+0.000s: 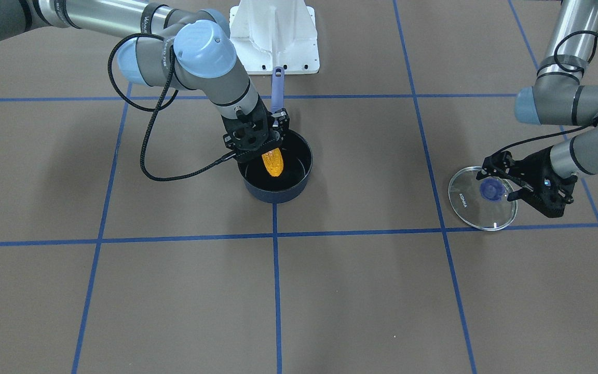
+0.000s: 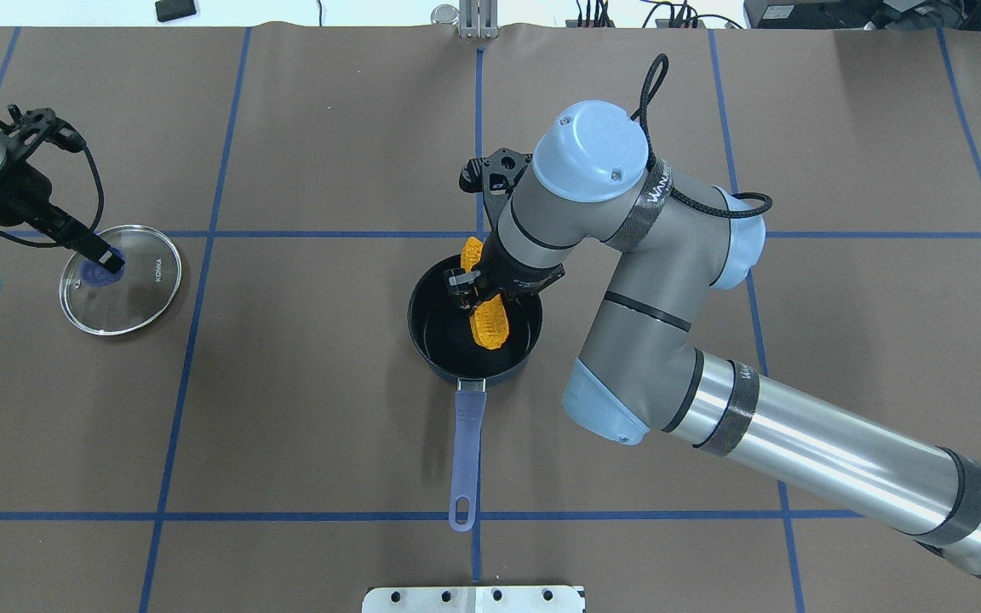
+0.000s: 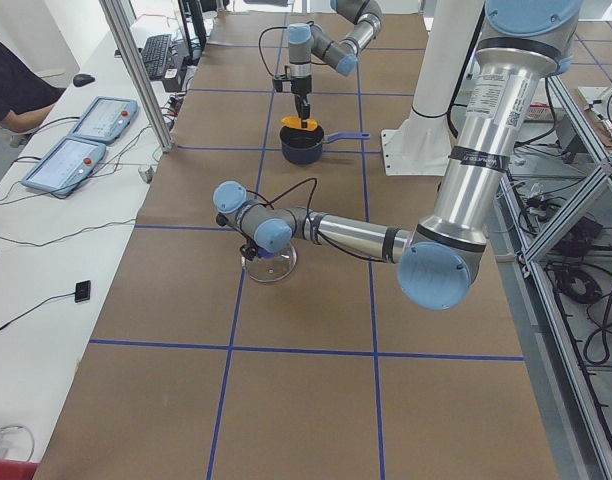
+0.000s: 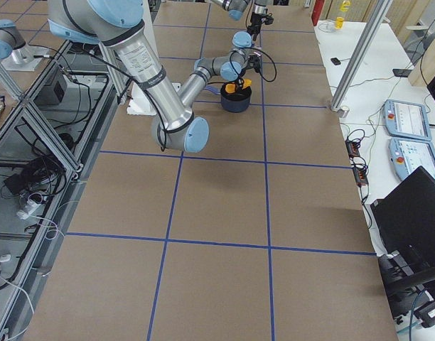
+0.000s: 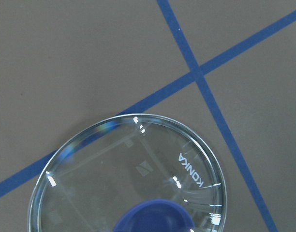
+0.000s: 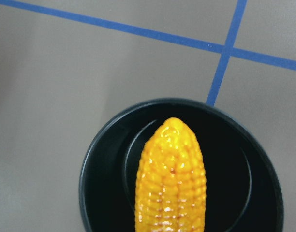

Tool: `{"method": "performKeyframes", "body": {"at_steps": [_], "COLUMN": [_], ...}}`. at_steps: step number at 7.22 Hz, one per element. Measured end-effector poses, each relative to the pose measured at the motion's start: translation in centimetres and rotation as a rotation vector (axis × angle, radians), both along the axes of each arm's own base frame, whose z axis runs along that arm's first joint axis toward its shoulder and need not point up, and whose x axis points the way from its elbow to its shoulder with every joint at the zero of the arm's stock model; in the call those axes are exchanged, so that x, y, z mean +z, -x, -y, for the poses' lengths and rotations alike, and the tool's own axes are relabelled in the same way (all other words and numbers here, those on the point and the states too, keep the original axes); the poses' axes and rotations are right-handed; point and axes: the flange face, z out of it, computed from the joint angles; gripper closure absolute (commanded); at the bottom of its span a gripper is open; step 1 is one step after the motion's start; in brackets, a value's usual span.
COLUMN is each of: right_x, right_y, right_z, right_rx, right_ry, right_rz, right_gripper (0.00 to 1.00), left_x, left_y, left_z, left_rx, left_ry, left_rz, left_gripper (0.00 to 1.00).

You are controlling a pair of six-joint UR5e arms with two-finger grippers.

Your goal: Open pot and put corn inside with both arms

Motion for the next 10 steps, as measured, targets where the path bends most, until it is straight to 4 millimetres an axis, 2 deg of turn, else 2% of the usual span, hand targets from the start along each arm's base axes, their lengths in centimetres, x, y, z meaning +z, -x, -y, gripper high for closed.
{"method": "performKeyframes", "body": {"at_steps": [3, 4, 5, 6, 7, 8, 9, 10], "right_x": [-1.1, -1.8, -1.4, 0.5, 3.5, 6.6, 8.9, 10.1], "right_y": [-0.9, -3.0, -6.6, -10.3, -13.3, -15.6, -17.8, -20.3], "right_z": [-0.3, -0.4, -0.2, 0.3, 1.3, 2.5, 3.6, 4.6], "right_rx": [0.038, 0.054, 0.081, 0.115, 0.141, 0.137, 0.108, 0.064], "right_ry": [0.002, -0.010, -0.022, -0.025, -0.022, -0.040, -0.068, -0.103], "right_rz": [0.022, 0.045, 0.065, 0.062, 0.030, -0.034, -0.119, -0.201], "right_gripper": [0.00, 0.00, 0.00, 0.00, 0.00, 0.00, 0.00, 0.00], "left_x": [-0.4, -0.5, -0.5, -0.5, -0.2, 0.6, 1.6, 2.7], "left_y": [1.3, 2.5, 4.3, 6.6, 8.9, 11.5, 14.8, 17.9], "left_z": [-0.2, 0.2, 0.9, 1.6, 2.3, 3.1, 3.8, 4.3], "left_rx": [-0.015, -0.033, -0.063, -0.098, -0.122, -0.137, -0.145, -0.153], "left_ry": [-0.002, -0.001, -0.004, -0.014, -0.037, -0.073, -0.110, -0.120], "left_rz": [-0.009, -0.011, -0.012, -0.010, 0.000, 0.031, 0.090, 0.152], "left_gripper": [0.01, 0.01, 0.01, 0.01, 0.00, 0.00, 0.00, 0.00]}}
